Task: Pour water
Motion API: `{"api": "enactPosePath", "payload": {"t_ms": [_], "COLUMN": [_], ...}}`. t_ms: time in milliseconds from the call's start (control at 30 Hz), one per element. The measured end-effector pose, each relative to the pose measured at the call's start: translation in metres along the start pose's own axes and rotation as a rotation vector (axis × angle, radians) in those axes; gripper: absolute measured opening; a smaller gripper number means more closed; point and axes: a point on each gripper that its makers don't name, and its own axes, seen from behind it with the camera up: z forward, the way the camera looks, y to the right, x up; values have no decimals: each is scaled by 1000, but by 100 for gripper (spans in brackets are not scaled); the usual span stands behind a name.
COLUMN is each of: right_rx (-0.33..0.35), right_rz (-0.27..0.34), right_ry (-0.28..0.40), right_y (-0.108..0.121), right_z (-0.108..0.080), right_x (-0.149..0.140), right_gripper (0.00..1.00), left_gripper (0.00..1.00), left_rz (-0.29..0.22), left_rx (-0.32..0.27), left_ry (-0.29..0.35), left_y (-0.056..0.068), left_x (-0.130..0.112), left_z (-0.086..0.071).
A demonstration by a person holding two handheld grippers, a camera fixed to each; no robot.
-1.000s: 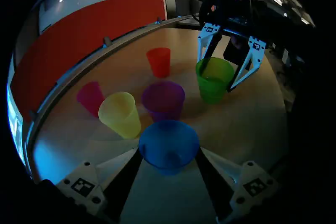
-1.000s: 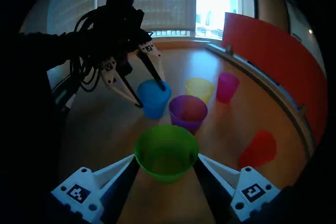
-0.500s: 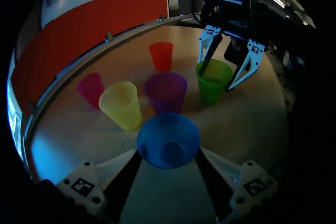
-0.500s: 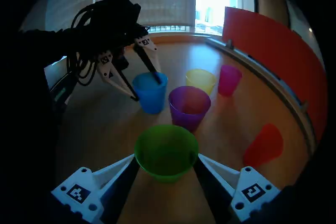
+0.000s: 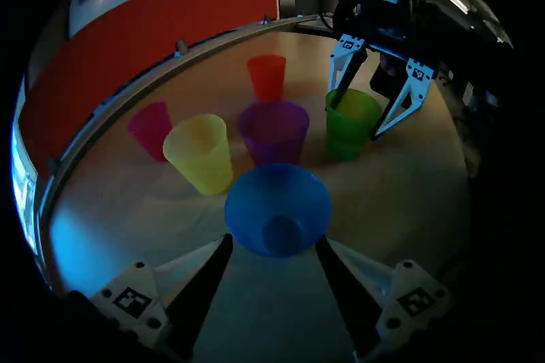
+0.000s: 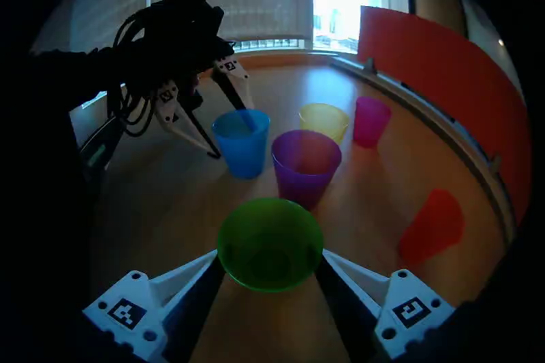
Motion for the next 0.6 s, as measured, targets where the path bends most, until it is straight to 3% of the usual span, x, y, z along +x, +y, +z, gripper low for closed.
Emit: {"api": "enactPosePath", "payload": {"t_ms": [133, 233, 600], "right_rx": [-5, -11, -66], "right_rz": [10, 22, 40], "right_ry": [-11, -24, -18], "right_y": [0, 0, 2], "right_z": [-2, -2, -22], "right_x": [-4, -8, -20], "right_gripper": [91, 99, 100], "left_gripper": [90, 90, 90], "left_rz": [-10, -11, -21], "left_rx": [-2, 4, 41], "left_ry": [-4, -7, -10], "left_y": [1, 1, 0], "left_x": [-3, -4, -12], "left_z": [-2, -4, -19]}}
